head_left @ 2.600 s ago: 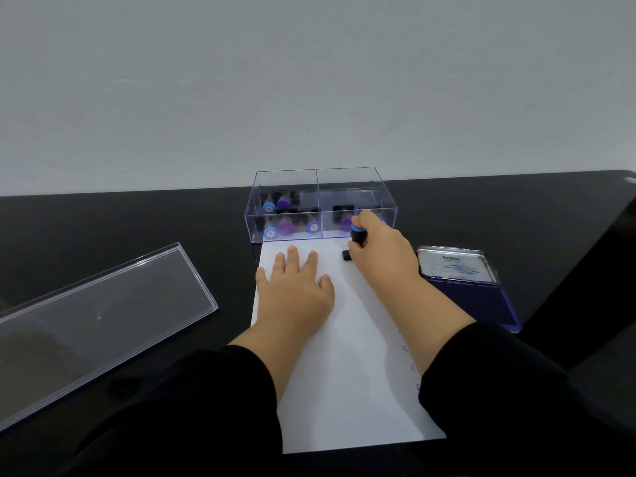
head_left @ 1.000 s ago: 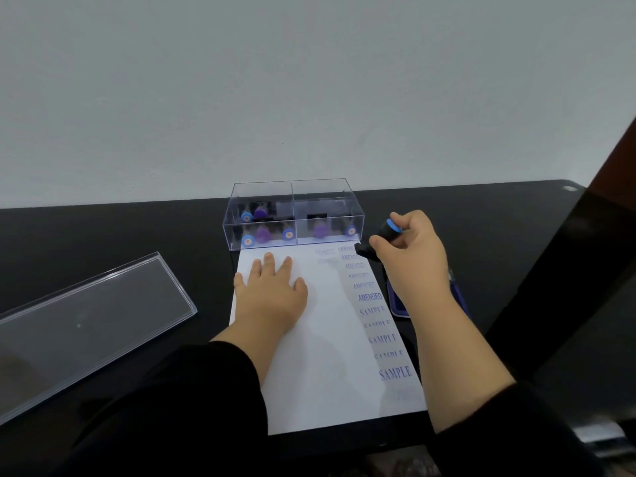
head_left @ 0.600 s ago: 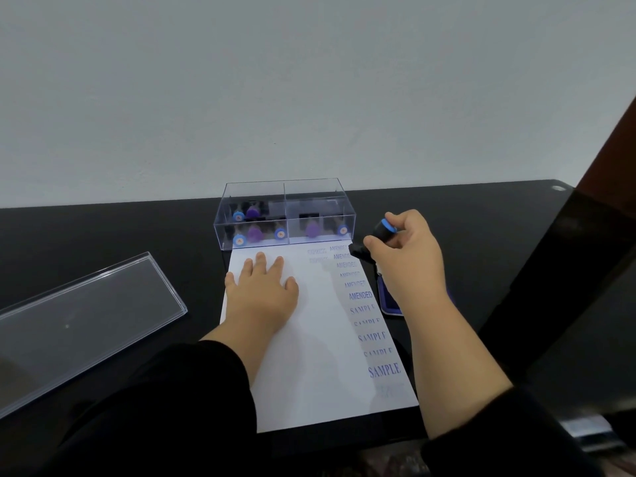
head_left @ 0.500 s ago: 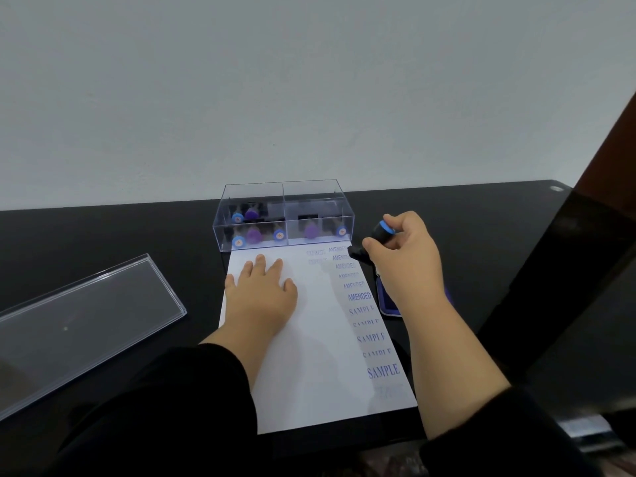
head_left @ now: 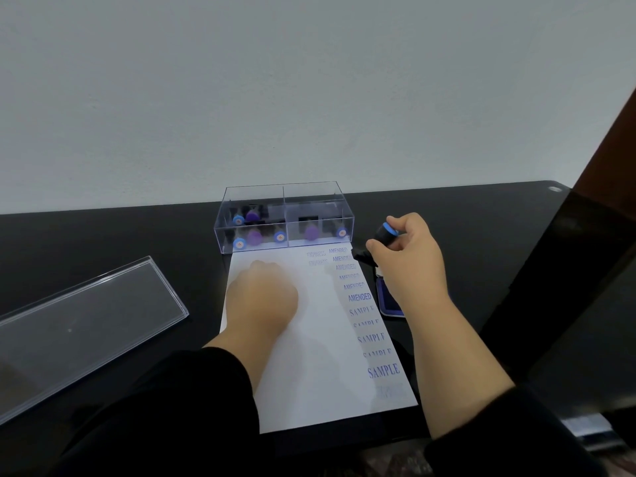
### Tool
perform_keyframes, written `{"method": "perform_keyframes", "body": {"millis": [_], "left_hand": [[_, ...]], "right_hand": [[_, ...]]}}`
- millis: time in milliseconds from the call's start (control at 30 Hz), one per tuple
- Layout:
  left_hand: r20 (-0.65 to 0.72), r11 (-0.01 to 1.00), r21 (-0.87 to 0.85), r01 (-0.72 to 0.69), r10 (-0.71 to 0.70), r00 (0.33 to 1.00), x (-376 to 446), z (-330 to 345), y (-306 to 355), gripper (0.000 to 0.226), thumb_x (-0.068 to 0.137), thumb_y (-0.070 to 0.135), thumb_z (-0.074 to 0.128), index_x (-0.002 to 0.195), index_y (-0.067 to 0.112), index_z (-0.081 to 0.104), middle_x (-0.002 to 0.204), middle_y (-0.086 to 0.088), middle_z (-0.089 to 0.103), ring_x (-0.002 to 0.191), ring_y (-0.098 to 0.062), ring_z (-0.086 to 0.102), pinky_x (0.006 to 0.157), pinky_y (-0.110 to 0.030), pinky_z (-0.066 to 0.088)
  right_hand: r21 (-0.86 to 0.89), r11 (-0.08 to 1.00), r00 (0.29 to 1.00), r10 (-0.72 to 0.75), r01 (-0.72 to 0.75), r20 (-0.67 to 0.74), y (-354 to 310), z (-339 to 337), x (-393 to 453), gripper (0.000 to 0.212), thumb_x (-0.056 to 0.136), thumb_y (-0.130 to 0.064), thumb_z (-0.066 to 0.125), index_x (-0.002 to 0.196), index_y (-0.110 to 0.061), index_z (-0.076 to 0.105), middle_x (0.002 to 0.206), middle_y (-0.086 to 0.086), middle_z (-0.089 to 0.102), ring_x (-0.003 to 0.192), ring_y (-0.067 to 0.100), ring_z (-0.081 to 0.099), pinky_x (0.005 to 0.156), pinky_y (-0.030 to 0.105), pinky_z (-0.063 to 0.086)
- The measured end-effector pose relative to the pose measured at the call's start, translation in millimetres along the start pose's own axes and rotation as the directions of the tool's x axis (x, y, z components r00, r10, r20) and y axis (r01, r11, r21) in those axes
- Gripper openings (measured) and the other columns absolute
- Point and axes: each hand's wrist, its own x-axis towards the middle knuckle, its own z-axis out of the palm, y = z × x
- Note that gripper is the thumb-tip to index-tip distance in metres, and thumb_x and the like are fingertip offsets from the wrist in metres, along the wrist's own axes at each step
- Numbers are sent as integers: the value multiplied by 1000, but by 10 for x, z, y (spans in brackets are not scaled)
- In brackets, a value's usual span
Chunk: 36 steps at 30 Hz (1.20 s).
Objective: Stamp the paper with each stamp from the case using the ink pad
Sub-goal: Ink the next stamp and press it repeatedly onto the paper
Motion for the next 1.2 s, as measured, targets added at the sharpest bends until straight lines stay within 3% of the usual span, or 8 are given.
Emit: {"method": "perform_keyframes", "body": {"millis": [200, 333, 500, 667, 767, 833, 1100, 1200], "left_hand": [[34, 1000, -22, -16, 17, 999, -14, 3, -12, 46, 98, 34, 33, 142, 21, 38, 146, 4, 37, 131, -18, 37, 107, -32, 32], [120, 999, 5, -33, 32, 992, -33, 14, -54, 51, 100, 35, 27, 150, 23, 24, 158, 2, 16, 144, -17, 16, 117, -34, 14], [245, 995, 85, -45, 23, 969, -78, 34, -74, 54, 102, 36, 16, 152, 25, 0, 159, 3, -11, 147, -17, -8, 118, -40, -4], [213, 995, 97, -39, 17, 977, -111, 57, -79, 55, 101, 36, 14, 152, 25, -3, 159, 3, -12, 147, -16, -9, 117, -41, -5], [210, 995, 92, -33, 13, 978, -106, 67, -70, 55, 101, 36, 14, 152, 25, -1, 159, 3, -11, 147, -16, -8, 117, -41, -5], [200, 996, 88, -31, 13, 980, -104, 74, -69, 55, 101, 35, 15, 153, 25, 0, 159, 4, -10, 147, -15, -7, 118, -41, -4], [191, 996, 77, -33, 18, 981, -111, 70, -70, 55, 100, 35, 16, 153, 24, 2, 160, 3, -8, 147, -15, -5, 118, -41, -3], [185, 997, 73, -35, 21, 983, -109, 67, -61, 55, 100, 35, 17, 153, 24, 3, 160, 3, -7, 147, -15, -4, 118, -41, -3]], "right_hand": [[-14, 1000, 1000, 3, -3, 3, -20, -15, -5, 25, 89, -16, 61, 103, -26, 44, 74, -10, 53, 63, 4, 52, 53, 16, 39], [-22, 1000, 1000, 1, -1, -3, -31, -35, -6, 26, 89, -16, 62, 105, -26, 45, 71, -8, 53, 63, 3, 51, 54, 16, 38], [-85, 996, 999, 20, -23, -36, 16, -83, -7, 26, 90, -17, 61, 110, -25, 47, 75, -11, 54, 66, 2, 53, 54, 16, 36], [-202, 979, 997, 12, -26, -73, 110, -187, -33, 29, 91, -18, 59, 116, -24, 47, 88, -9, 54, 63, 1, 51, 49, 14, 33], [-331, 943, 995, -15, -20, -101, 189, -266, -54, 27, 92, -18, 57, 117, -23, 48, 80, -10, 50, 66, 7, 51, 51, 21, 35], [-410, 912, 994, -27, -20, -109, 245, -303, -74, 26, 93, -18, 55, 117, -22, 48, 87, -10, 51, 74, 13, 52, 55, 25, 38], [-600, 799, 999, 1, -23, -36, 327, -295, -149, 22, 94, -20, 51, 116, -20, 46, 90, 2, 59, 77, 22, 55, 59, 31, 46], [-640, 768, 1000, 20, -30, -23, 357, -262, -180, 18, 95, -19, 50, 112, -21, 45, 89, 1, 57, 74, 21, 53, 54, 27, 41]]}}
